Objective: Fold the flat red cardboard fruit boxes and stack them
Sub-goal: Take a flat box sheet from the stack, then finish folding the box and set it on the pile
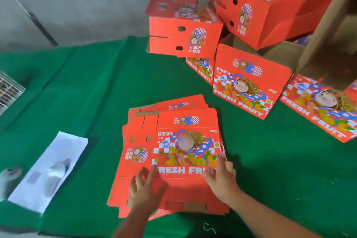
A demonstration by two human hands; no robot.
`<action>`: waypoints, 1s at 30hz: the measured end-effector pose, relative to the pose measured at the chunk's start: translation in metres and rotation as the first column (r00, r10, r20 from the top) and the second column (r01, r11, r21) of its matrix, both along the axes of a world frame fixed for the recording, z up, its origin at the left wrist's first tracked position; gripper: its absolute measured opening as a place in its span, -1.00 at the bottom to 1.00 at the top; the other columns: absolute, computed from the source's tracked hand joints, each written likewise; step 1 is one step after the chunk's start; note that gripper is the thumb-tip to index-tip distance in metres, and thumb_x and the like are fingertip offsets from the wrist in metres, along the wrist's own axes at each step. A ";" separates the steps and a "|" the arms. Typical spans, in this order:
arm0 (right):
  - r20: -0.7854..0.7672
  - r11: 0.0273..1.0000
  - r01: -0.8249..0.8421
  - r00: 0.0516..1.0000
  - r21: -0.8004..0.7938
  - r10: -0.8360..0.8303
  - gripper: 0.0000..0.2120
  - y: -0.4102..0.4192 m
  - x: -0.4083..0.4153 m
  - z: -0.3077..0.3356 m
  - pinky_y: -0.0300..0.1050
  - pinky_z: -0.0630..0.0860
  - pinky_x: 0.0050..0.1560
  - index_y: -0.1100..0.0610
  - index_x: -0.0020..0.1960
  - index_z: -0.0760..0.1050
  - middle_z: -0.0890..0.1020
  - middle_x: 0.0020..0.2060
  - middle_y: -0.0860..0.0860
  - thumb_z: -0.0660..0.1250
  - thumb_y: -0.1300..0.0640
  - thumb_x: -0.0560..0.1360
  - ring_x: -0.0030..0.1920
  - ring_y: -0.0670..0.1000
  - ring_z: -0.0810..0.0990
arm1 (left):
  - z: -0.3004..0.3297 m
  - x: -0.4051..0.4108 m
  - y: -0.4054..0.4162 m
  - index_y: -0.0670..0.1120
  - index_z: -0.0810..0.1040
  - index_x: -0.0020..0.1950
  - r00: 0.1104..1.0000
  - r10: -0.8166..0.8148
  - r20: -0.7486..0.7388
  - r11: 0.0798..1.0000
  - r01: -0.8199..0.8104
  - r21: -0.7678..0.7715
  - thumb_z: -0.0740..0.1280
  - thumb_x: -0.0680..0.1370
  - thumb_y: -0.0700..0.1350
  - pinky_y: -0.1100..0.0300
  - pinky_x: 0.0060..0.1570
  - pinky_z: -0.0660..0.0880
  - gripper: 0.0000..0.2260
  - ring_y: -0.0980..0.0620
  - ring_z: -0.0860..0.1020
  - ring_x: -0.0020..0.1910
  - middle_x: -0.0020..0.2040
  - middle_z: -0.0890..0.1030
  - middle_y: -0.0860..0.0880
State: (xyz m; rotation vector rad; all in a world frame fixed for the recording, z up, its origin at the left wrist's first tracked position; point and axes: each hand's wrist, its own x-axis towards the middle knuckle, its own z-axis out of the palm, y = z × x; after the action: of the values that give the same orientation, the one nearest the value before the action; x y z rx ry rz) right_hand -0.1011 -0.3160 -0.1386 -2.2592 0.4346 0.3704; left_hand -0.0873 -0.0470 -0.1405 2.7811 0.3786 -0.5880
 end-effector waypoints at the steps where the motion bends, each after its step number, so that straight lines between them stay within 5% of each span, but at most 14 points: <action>1: 0.015 1.000 -0.007 1.000 -0.012 0.007 -0.12 -0.002 0.000 -0.002 0.03 0.34 0.34 0.04 0.67 -0.06 0.27 0.30 0.06 0.38 -0.16 0.56 0.28 0.16 0.33 | 0.003 0.005 0.009 0.39 -0.04 0.62 1.000 0.012 0.005 0.999 -0.013 0.036 0.20 0.52 0.47 -0.18 0.59 -0.08 -0.26 -0.20 -0.03 0.64 0.67 0.00 0.04; 4: -0.037 0.999 -0.018 0.999 -0.029 0.017 -0.06 -0.006 -0.004 -0.004 0.01 0.46 0.16 -0.09 0.63 -0.17 0.22 0.15 -0.06 0.43 -0.11 0.54 0.20 0.04 0.38 | 0.008 0.014 0.029 0.28 -0.11 0.67 0.993 0.109 0.043 0.994 -0.109 -0.008 0.19 0.37 0.61 -0.17 0.61 -0.14 -0.02 -0.21 -0.10 0.66 0.70 -0.09 0.06; 7: -0.136 0.991 0.104 0.986 0.085 -0.092 -0.22 -0.018 0.001 -0.004 0.04 0.51 0.29 -0.03 0.56 0.11 0.31 0.20 -0.01 0.49 -0.02 0.51 0.18 0.01 0.50 | 0.012 0.015 0.037 0.03 -0.16 0.70 0.971 0.213 0.111 0.973 -0.201 -0.111 0.03 0.08 0.71 -0.05 0.61 -0.19 0.33 -0.17 -0.14 0.67 0.71 -0.11 -0.04; 9: -0.185 0.979 0.147 0.975 0.143 -0.120 -0.37 -0.028 0.005 -0.002 -0.07 0.55 0.19 0.01 0.47 0.26 0.44 0.21 -0.04 0.50 0.04 0.52 0.11 -0.06 0.54 | 0.016 0.015 0.038 -0.05 -0.18 0.70 0.951 0.294 0.094 0.946 -0.276 -0.171 0.09 0.07 0.66 -0.02 0.62 -0.18 0.36 -0.17 -0.11 0.67 0.70 -0.10 -0.11; 12: -0.199 0.962 0.214 0.963 0.169 -0.180 -0.52 -0.029 0.006 0.002 -0.21 0.54 -0.05 0.05 0.44 0.34 0.52 0.11 -0.11 0.42 0.09 0.58 0.03 -0.14 0.57 | 0.026 0.022 0.044 -0.02 -0.21 0.70 0.900 0.434 0.029 0.874 -0.413 -0.258 0.26 0.16 0.52 -0.15 0.57 -0.04 0.28 -0.28 0.05 0.62 0.68 0.05 -0.19; 15: -0.221 0.939 0.304 0.938 0.158 -0.266 -0.59 -0.026 0.001 0.006 0.12 0.58 0.23 -0.03 0.39 0.38 0.45 0.23 0.06 0.36 0.03 0.57 0.17 0.08 0.57 | 0.034 0.032 0.051 0.06 -0.19 0.69 0.873 0.487 -0.020 0.811 -0.461 -0.360 0.30 0.34 0.37 -0.26 0.51 0.08 0.08 -0.37 0.19 0.54 0.61 0.26 -0.18; 17: -0.284 0.894 0.397 0.899 0.206 -0.334 -0.65 -0.029 -0.001 0.013 0.19 0.59 0.23 -0.01 0.34 0.41 0.46 0.23 0.07 0.35 -0.04 0.59 0.15 0.12 0.59 | 0.036 0.033 0.054 0.13 -0.10 0.70 0.867 0.496 -0.044 0.782 -0.468 -0.411 0.25 0.36 0.32 -0.21 0.53 0.11 -0.02 -0.35 0.27 0.52 0.57 0.39 -0.08; 19: -0.280 0.867 0.439 0.885 0.237 -0.372 -0.69 -0.035 -0.003 0.019 0.14 0.61 0.14 0.03 0.32 0.46 0.57 0.16 0.03 0.32 -0.03 0.62 0.08 0.07 0.63 | 0.044 0.034 0.057 0.27 0.14 0.64 0.833 0.547 -0.079 0.695 -0.504 -0.512 0.27 0.35 0.26 -0.14 0.42 0.37 -0.17 -0.21 0.49 0.39 0.43 0.55 0.00; 21: -0.224 0.860 0.447 0.890 0.247 -0.398 -0.75 -0.038 -0.004 0.030 0.06 0.55 0.09 -0.02 0.29 0.48 0.60 0.11 -0.06 0.30 -0.02 0.64 0.05 -0.01 0.62 | 0.057 0.041 0.057 0.48 0.51 0.25 0.811 0.582 -0.056 0.617 -0.486 -0.618 0.31 0.39 0.15 0.00 0.03 0.58 -0.56 0.00 0.65 0.03 0.14 0.71 0.08; 23: -0.145 0.862 0.443 0.896 0.246 -0.419 -0.80 -0.041 -0.003 0.041 0.01 0.52 0.10 -0.08 0.25 0.52 0.63 0.12 -0.09 0.30 0.00 0.63 0.06 -0.05 0.61 | 0.069 0.050 0.054 0.56 0.56 -0.15 0.815 0.579 -0.016 0.586 -0.430 -0.687 0.33 0.41 0.11 0.08 -0.16 0.57 -0.74 0.12 0.64 -0.20 -0.18 0.71 0.23; 24: -0.109 0.863 0.440 0.898 0.249 -0.427 -0.81 -0.041 -0.002 0.047 -0.03 0.52 0.06 -0.10 0.23 0.55 0.65 0.11 -0.10 0.31 0.02 0.63 0.05 -0.08 0.62 | 0.078 0.052 0.051 0.55 0.57 -0.19 0.818 0.575 -0.012 0.566 -0.409 -0.716 0.35 0.43 0.11 0.10 -0.18 0.56 -0.75 0.16 0.65 -0.25 -0.24 0.69 0.29; 28: 0.029 0.862 0.418 0.896 0.287 -0.444 -0.87 -0.041 0.003 0.072 -0.23 0.48 -0.15 -0.13 0.12 0.61 0.68 -0.03 -0.25 0.36 0.02 0.60 -0.14 -0.33 0.63 | 0.105 0.058 0.044 0.42 0.65 -0.07 0.855 0.518 0.041 0.605 -0.332 -0.724 0.34 0.54 0.04 0.16 -0.18 0.51 -0.77 0.26 0.63 -0.25 -0.20 0.70 0.29; 30: 0.110 0.852 0.419 0.875 0.312 -0.471 -0.88 -0.044 0.005 0.086 -0.36 0.48 -0.15 -0.12 0.11 0.62 0.68 -0.05 -0.29 0.38 0.04 0.60 -0.15 -0.42 0.60 | 0.111 0.062 0.046 0.17 0.69 0.15 0.845 0.534 0.027 0.571 -0.337 -0.749 0.32 0.45 0.13 0.15 -0.13 0.52 -0.69 0.20 0.63 -0.19 -0.13 0.71 0.17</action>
State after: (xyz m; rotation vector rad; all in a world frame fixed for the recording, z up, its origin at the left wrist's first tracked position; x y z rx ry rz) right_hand -0.0961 -0.3600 -0.0522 -1.8237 0.7431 -0.0215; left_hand -0.0255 -0.0012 -0.0294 1.8427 0.6039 -0.1753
